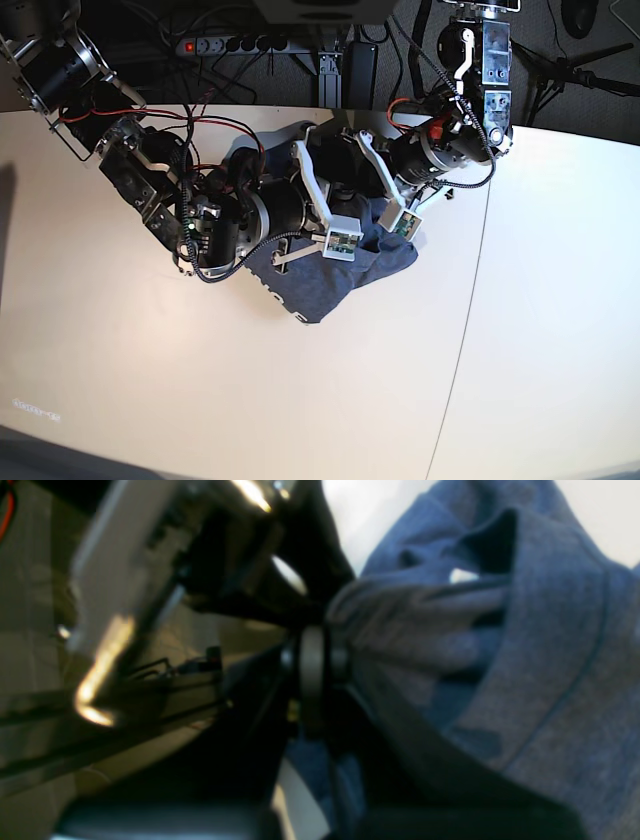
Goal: Fold the T-shirt properly
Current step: 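Fold the lifted end over onto the bundle, left gripper releasing and withdrawing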
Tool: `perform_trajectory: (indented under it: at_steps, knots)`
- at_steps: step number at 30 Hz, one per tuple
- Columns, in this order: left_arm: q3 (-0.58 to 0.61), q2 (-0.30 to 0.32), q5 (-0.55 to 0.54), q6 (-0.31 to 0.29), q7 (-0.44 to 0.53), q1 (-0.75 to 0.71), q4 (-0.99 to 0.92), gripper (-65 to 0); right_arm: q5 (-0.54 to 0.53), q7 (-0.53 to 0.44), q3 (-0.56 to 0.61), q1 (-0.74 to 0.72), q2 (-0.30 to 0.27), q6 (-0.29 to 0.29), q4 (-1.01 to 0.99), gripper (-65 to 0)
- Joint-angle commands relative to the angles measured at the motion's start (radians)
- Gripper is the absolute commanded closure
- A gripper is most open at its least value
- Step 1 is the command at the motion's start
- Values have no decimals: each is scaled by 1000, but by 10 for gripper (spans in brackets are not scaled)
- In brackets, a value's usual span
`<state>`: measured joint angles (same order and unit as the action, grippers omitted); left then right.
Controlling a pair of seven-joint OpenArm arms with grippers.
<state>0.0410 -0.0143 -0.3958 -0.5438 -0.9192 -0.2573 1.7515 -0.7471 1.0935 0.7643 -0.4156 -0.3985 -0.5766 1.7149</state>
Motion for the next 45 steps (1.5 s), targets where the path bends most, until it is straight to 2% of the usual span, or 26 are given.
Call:
perform_trajectory:
  at_steps: [1,4,9,12,15,20,25,32,35,36,40,45]
  knots:
    - [-15,8,-40,-29,13,8,14,0,-21,-20,-7,-24,0,-3,16,0]
    - [-91,24,-94,-32,13,8,18,0,-20,-20,-7,-24,0,-3,16,0]
    - [-268,35,-164,-72,-18,8,54,0,-32,-21,-7,-24,4,-3,16,0]
    - [-348,64,-232,-79,-44,8,58,0,-34,-20,-7,-21,21,-3,16,0]
    - [-395,91,-257,-79,-57,8,58,0,-34,-20,-7,-18,50,-4,16,0]
    - [-417,124,-259,-79,-57,8,58,0,-25,-22,-7,-19,95,-3,16,0]
    - [-417,131,-259,-80,-58,8,58,0,-2,-24,-7,-19,134,-3,14,0]
    - [-417,132,-257,-82,-58,8,58,0,-16,-40,1,-19,153,-4,-4,-2]
    - [-417,135,-243,-81,-56,8,58,0,-15,-47,13,-18,159,-3,-4,-212]
    - [-417,135,-234,-81,-55,8,58,0,-18,-47,16,-18,164,-3,-4,-251]
    - [-417,156,-232,-81,-53,8,58,0,-32,-64,17,-19,202,-3,-4,-264]
    - [-417,182,-232,-81,-58,8,58,0,56,-76,-4,-43,233,2,-4,-264]
